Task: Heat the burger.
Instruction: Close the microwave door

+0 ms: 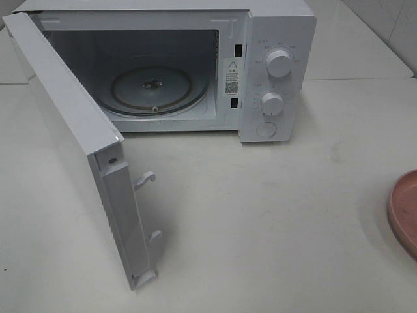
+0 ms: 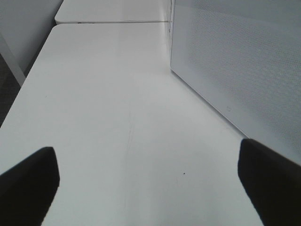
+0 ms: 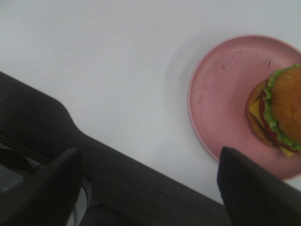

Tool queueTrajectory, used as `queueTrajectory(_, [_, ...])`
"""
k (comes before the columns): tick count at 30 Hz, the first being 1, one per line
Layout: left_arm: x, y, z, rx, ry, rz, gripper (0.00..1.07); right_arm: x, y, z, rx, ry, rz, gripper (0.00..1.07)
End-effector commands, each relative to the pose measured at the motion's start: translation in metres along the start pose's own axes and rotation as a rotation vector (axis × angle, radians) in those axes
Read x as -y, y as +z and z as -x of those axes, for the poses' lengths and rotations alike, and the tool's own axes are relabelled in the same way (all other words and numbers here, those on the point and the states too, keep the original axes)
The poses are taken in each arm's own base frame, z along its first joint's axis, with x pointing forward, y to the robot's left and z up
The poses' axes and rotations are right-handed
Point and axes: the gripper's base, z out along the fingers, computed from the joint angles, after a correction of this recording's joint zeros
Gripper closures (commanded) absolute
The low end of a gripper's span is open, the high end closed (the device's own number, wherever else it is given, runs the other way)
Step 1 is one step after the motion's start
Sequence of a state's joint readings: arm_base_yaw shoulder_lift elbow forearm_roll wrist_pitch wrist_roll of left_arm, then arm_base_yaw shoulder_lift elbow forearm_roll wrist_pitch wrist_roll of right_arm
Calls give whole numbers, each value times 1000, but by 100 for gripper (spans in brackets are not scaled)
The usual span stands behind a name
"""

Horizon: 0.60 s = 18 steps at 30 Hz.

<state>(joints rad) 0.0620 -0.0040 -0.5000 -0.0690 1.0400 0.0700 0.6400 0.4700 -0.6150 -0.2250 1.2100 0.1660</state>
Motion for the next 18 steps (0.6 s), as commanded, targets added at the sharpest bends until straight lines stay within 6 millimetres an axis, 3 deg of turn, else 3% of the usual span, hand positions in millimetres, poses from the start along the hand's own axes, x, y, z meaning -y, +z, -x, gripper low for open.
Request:
queueTrajectory(1, [0, -2, -2, 20, 3, 3, 9, 2, 8, -17, 7, 24, -24, 31])
queueTrajectory(13, [0, -2, -2, 20, 3, 3, 9, -6, -10, -34, 229, 198, 15, 31])
queueTrajectory(18, [0, -2, -2, 20, 3, 3, 9, -5, -16, -42, 333, 257, -62, 31])
